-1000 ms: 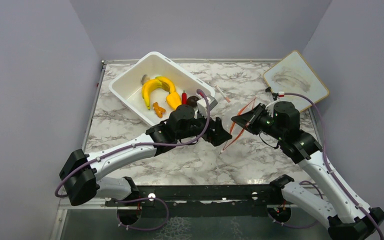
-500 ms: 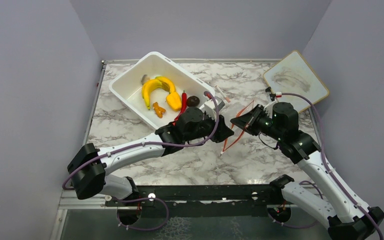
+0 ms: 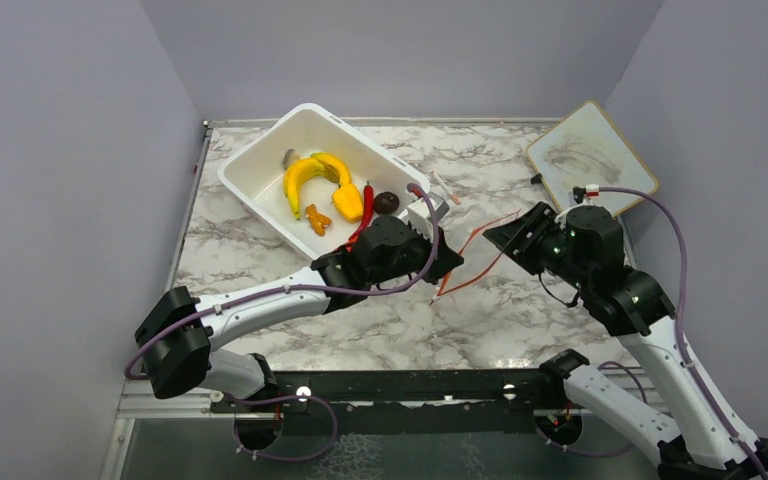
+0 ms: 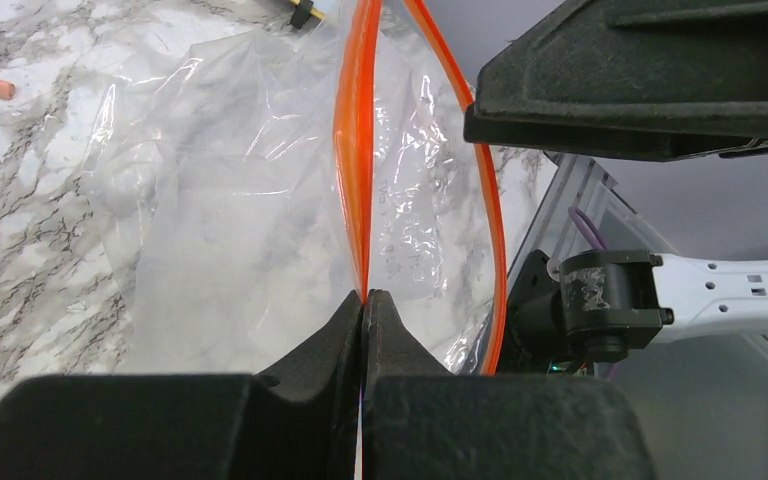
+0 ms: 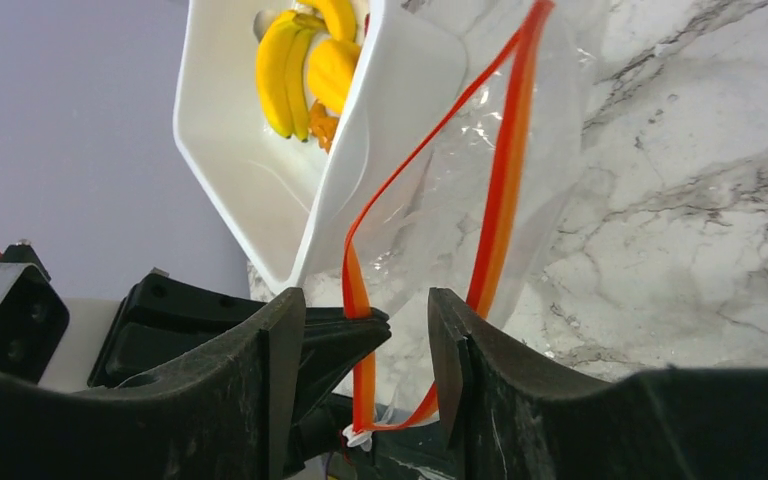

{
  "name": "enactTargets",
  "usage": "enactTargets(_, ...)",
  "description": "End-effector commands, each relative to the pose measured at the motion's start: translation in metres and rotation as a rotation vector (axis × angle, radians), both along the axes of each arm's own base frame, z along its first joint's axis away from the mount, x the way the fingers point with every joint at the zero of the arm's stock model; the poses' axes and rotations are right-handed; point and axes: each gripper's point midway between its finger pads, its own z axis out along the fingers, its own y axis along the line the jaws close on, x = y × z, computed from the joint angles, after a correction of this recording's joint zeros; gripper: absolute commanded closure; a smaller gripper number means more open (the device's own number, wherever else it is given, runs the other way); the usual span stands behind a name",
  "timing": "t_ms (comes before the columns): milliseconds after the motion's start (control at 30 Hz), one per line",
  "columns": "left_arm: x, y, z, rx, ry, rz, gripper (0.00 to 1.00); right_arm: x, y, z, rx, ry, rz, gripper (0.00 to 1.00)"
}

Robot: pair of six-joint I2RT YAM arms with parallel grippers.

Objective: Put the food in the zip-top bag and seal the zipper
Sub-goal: Pick up the zipper food storage bag at the center of the board.

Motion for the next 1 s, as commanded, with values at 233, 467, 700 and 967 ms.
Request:
enactTargets(233,0.006,-0.001,0.02,-0.042,-0.06,0.045,1.0,-0.017,-0.025,-0.021,-0.027,0.13,-0.127,0.53)
enactTargets(467,0.008,0.0,0.02,-0.04,-0.064,0.052,1.0,-0.022,-0.025,-0.027,-0.008,0.241,-0.169,0.52)
enactTargets(700,0.01,0.002,0.019,-0.035,-0.067,0.069,1.0,-0.027,-0.024,-0.011,0.041,0.236,-0.177,0.49)
enactTargets(967,0.01,0.002,0.015,-0.029,-0.063,0.069,1.0,-0.032,-0.024,-0.016,0.047,0.257,-0.172,0.47)
